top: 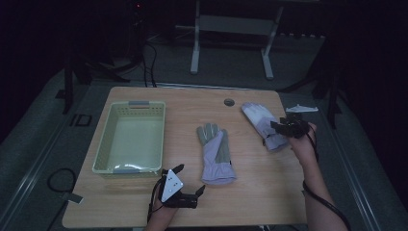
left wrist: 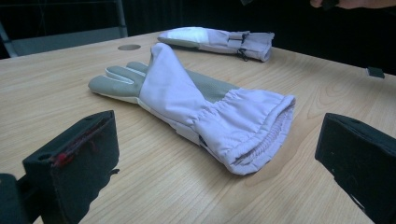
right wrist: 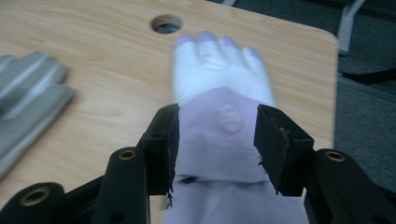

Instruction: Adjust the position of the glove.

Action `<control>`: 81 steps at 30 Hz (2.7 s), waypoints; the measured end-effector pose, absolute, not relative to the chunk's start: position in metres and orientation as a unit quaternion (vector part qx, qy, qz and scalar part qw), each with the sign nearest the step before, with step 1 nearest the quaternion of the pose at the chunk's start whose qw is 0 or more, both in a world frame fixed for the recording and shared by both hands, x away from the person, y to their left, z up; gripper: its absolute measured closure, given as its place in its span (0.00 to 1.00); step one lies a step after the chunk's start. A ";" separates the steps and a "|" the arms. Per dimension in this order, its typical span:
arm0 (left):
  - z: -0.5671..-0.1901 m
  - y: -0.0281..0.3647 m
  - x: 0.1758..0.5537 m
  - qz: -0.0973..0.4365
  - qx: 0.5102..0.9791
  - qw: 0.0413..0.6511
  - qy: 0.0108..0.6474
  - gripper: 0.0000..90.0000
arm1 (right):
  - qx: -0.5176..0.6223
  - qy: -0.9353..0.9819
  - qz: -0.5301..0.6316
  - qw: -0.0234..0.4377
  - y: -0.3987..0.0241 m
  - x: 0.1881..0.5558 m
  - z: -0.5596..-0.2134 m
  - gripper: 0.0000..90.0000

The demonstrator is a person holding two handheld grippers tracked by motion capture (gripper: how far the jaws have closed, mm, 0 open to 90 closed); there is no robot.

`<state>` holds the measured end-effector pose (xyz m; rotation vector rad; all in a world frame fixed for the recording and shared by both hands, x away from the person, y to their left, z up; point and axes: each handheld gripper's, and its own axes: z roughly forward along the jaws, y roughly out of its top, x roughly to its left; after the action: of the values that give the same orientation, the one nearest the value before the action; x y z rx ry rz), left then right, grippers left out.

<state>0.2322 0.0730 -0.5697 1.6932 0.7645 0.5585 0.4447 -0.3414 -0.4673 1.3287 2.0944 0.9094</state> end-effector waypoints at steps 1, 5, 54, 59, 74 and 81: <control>-0.570 0.073 0.232 0.238 0.720 0.565 0.325 0.00 | 0.496 0.765 0.334 0.241 -0.345 0.453 -0.472 0.55; -0.570 0.073 0.232 0.238 0.720 0.565 0.325 0.00 | 0.494 0.775 0.315 0.239 -0.343 0.463 -0.482 0.54; -0.570 0.073 0.233 0.235 0.720 0.566 0.326 0.00 | 0.576 0.728 0.291 0.233 -0.316 0.457 -0.494 0.87; -0.570 0.073 0.232 0.237 0.720 0.566 0.325 0.00 | 0.589 0.713 0.297 0.237 -0.313 0.430 -0.480 0.87; -0.570 0.073 0.232 0.237 0.721 0.565 0.324 0.00 | 0.589 0.685 0.350 0.248 -0.302 0.331 -0.449 0.87; -0.570 0.073 0.232 0.237 0.722 0.564 0.323 0.00 | 0.620 0.674 0.331 0.228 -0.302 0.329 -0.480 0.87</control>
<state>0.2318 0.0728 -0.5696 1.6988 0.7599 0.5585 0.3289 -0.3017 -0.4801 1.7071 1.8556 0.9112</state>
